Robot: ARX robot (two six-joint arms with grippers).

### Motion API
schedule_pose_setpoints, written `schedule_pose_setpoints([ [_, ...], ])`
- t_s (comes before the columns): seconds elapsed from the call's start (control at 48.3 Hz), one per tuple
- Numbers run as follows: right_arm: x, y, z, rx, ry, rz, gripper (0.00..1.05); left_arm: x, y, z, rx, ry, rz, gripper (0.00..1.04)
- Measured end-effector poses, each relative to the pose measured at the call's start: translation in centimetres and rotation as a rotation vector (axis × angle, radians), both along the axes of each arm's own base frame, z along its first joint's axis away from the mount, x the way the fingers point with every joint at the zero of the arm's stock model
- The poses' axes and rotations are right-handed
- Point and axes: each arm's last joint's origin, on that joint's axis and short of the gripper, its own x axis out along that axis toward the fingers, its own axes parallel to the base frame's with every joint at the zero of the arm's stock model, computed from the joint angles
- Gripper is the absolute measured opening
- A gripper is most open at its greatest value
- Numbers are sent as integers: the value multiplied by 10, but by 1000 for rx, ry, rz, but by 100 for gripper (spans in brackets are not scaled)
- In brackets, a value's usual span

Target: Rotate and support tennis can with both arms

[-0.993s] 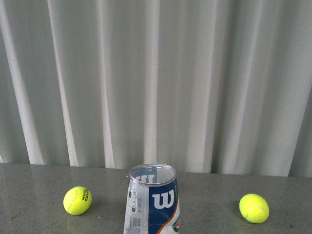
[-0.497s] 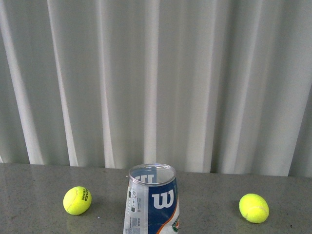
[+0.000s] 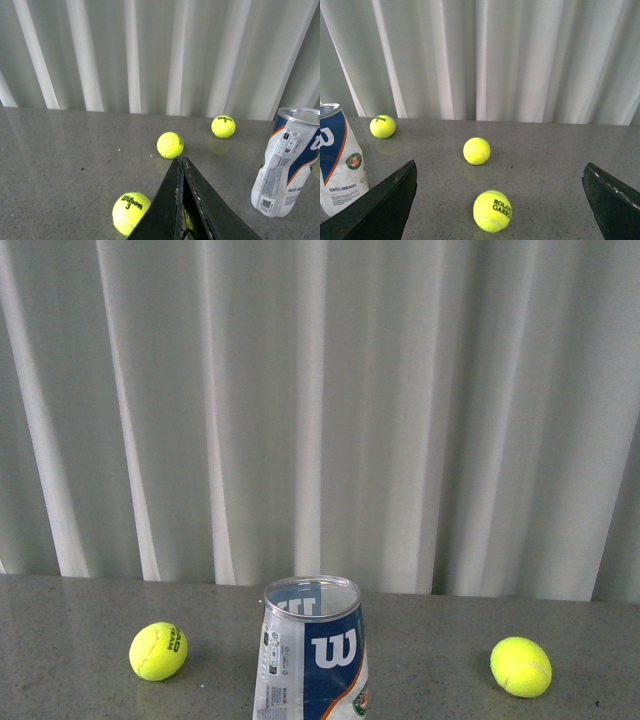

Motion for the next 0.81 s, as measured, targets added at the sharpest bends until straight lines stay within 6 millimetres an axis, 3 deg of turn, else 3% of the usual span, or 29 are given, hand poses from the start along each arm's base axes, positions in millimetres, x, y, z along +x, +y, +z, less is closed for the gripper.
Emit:
schedule_pose_setpoints([
  [0.145, 0, 0, 0, 0, 0, 0, 98, -1, 0, 1, -1, -9, 0, 4],
  [0.31, 0, 0, 0, 0, 0, 0, 98, -1, 0, 0, 0, -8, 0, 43],
  [0.642, 0, 0, 0, 0, 0, 0, 98, -1, 0, 1, 0, -8, 0, 99],
  [0.807, 0, 0, 0, 0, 0, 0, 98, -1, 0, 1, 2, -8, 0, 98],
])
